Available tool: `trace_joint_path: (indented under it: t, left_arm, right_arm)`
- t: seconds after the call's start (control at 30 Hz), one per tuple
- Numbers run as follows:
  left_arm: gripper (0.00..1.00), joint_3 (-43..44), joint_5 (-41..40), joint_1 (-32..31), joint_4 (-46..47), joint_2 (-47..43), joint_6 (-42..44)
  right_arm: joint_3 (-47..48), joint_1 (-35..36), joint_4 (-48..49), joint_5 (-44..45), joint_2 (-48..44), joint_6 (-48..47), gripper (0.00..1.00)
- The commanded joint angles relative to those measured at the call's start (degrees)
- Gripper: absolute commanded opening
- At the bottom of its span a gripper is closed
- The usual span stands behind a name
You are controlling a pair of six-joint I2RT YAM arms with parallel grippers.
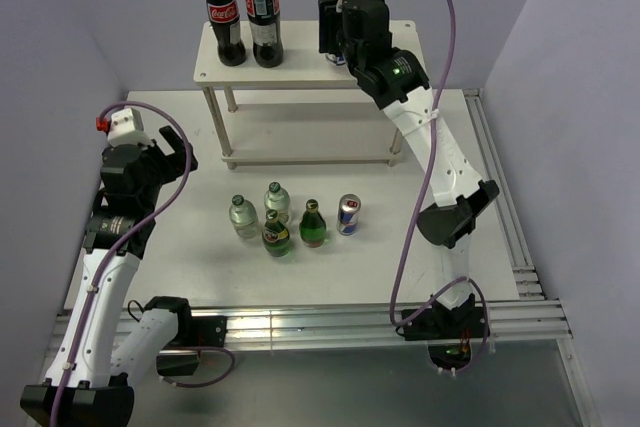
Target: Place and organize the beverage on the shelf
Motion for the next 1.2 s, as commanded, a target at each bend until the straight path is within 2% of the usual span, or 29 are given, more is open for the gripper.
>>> trace_joint_path:
  t: [0.0,0.63,0.7,0.73,0.8,0.83,0.87,0.93,1.17]
  left_arm:
    - [0.97,0.08,-0.66,0.38,0.64,-0.03,0.88]
    - [0.97,-0.01,-0.31,0.47,0.64,0.50,0.88]
    - [0.97,0.08,-0.31,0.47,0.64,0.33,0.88]
    - [0.97,-0.01,-0.31,0.47,0.64,0.32,0.88]
    - [0.97,0.07,-0.31,0.47,0.64,0.50,0.88]
    - [0.97,0.08,-0.39,0.47,0.64,0.50,0.88]
    - [0.97,0.08,-0.31,0.47,0.64,0.59,0.88]
    - [0.97,0.08,-0.48,0.47,0.64,0.59,0.88]
    - [0.97,0.07,-0.66,0.47,0.64,0.85,0.97]
  right_arm:
    - [3.31,-1.28,6.42,-2.28,-1.41,-2.32,0.00]
    - [-7.69,-2.16,12.05,0.26,-0.10,-3.03,0.01]
    - [-8.04,-2.16,12.23,0.88,-0.09,-3.03,0.10]
    - [-8.39,-2.16,12.31,1.40,-0.18,-3.03,0.33]
    - [-9.44,-2.16,12.58,1.67,-0.62,-3.03,0.58]
    - [-9.88,-2.16,12.84,2.37,-0.88,-3.03,0.83]
    - [-10.67,-2.07,13.02,2.55,-1.15,-3.03,0.89]
    - [-11.64,-2.07,13.80,2.90,-2.11,-3.03,0.96]
    - [-18.31,-1.98,15.48,3.34,-6.42,-3.03,1.00]
